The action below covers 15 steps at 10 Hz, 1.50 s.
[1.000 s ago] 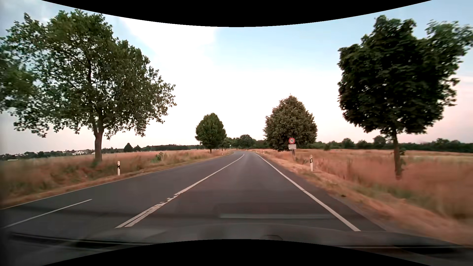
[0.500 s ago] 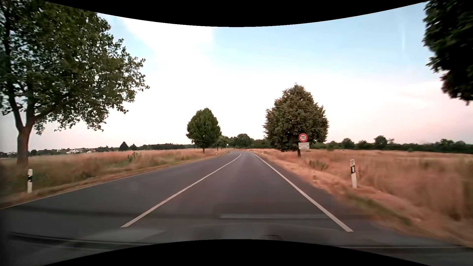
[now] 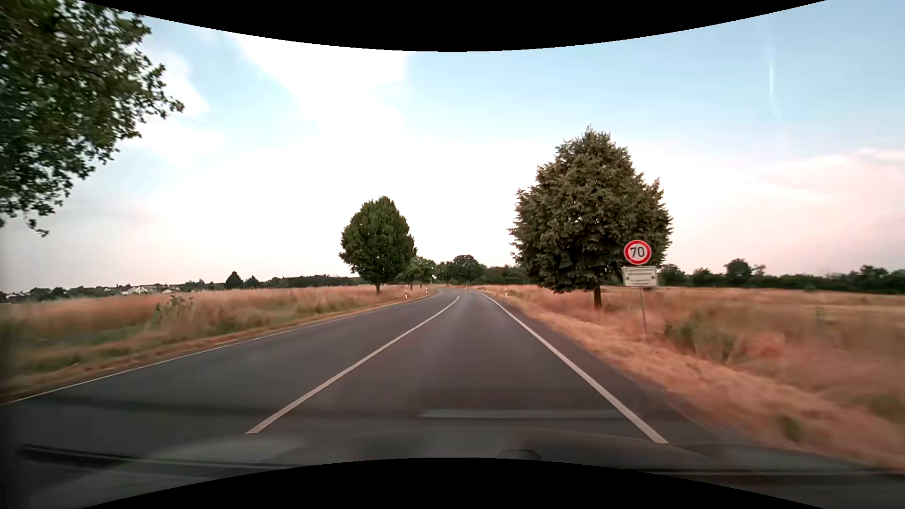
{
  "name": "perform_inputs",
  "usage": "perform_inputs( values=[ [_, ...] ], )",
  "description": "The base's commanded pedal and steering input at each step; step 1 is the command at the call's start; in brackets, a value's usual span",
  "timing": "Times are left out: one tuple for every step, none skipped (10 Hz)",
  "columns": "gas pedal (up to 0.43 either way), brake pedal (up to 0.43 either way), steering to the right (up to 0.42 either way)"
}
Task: Follow the waypoints while adhering to traffic rules and regulations
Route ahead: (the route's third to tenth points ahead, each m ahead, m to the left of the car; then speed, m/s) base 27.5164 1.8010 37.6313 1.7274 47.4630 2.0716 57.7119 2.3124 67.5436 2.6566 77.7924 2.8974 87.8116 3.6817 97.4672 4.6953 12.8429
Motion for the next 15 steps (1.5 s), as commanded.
perform_inputs(
  values=[
    [0.287,0.000,-0.007],
    [0.287,0.000,-0.006],
    [0.287,0.000,-0.006],
    [0.287,0.000,-0.006],
    [0.287,0.000,-0.006],
    [0.287,0.000,-0.006],
    [0.287,0.000,-0.006],
    [0.287,0.000,-0.006],
    [0.287,0.000,-0.006],
    [0.287,0.000,-0.006],
    [0.287,0.000,-0.006],
    [0.287,0.000,-0.006],
    [0.287,0.000,-0.006],
    [0.287,0.000,-0.006],
    [0.287,0.000,-0.006]
  ],
)
